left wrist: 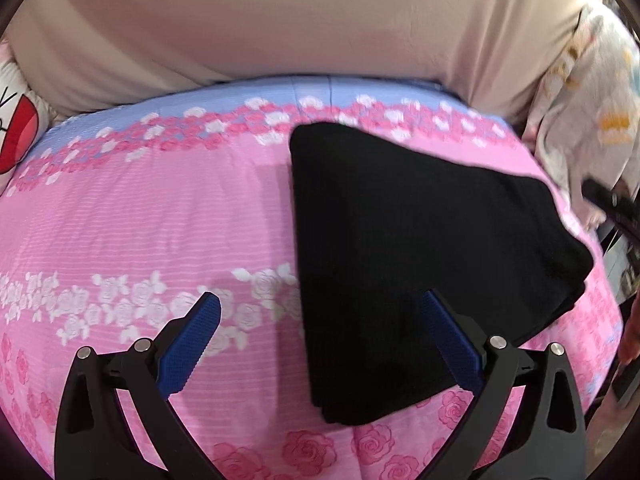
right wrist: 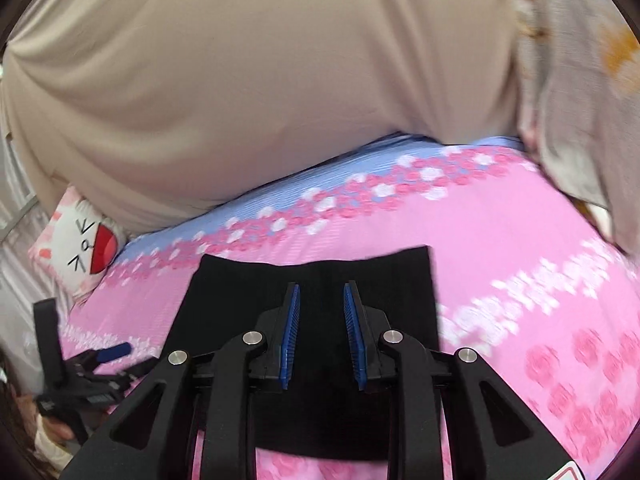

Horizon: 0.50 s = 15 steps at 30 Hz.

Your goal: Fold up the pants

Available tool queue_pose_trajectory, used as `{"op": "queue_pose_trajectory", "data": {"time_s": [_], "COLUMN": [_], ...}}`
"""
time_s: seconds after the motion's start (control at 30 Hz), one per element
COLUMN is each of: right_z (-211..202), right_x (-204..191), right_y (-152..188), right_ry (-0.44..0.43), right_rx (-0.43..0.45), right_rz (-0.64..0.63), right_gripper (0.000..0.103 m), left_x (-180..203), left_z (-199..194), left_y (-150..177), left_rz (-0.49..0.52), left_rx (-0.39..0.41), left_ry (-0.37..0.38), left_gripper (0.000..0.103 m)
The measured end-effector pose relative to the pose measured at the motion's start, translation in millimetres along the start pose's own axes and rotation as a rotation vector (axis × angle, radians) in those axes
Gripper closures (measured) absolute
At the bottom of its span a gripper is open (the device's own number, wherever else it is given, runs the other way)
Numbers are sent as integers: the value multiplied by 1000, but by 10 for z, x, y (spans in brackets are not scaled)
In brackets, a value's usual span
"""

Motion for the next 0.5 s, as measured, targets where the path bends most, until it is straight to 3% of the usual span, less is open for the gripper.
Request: {"op": "queue_pose_trajectory", "data": {"time_s": [0.1, 0.13, 0.23, 0.27, 0.3, 0.33, 0.4, 0.5], "right_z": [442, 631, 649, 532, 375, 226, -44, -129], "right_x": [210, 320, 615, 644, 631, 624, 644, 739], "right_y": [67, 109, 174, 158, 165, 174, 255, 480], "right_ry": [64, 127, 82, 106, 130, 149, 120, 37], "right_rx": [-96, -153, -150, -142, -111, -80, -42, -130], "right_rz": [-11, -12, 99, 133, 142, 146, 171, 239], "right_gripper": [81, 96, 93, 88, 72, 47, 26, 26], "left_x": [12, 6, -59, -86, -161, -199, -354, -454], "left_z": [148, 169, 169, 147, 96, 86, 125, 368], "left_y": [37, 45, 46, 44, 32, 27, 9, 41], "left_rz": [3, 0, -25, -34, -62, -83, -171, -276], "left_rx": [-38, -43, -64, -60, -44, -40, -61, -156], "left_ry": [-9, -4, 40, 52, 92, 124, 241, 324], "left_gripper": [5, 5, 5, 5, 5, 5, 5, 5]}}
Point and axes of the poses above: each gripper's, at about its wrist camera, not at the fingertips, and z roughly the way its jaws point, x to its right, y to its underside, the point moved 1 cm from there along z, roughly the way its jaws point, and after that the axes turned 1 degree about y, right-handed, at the moved point
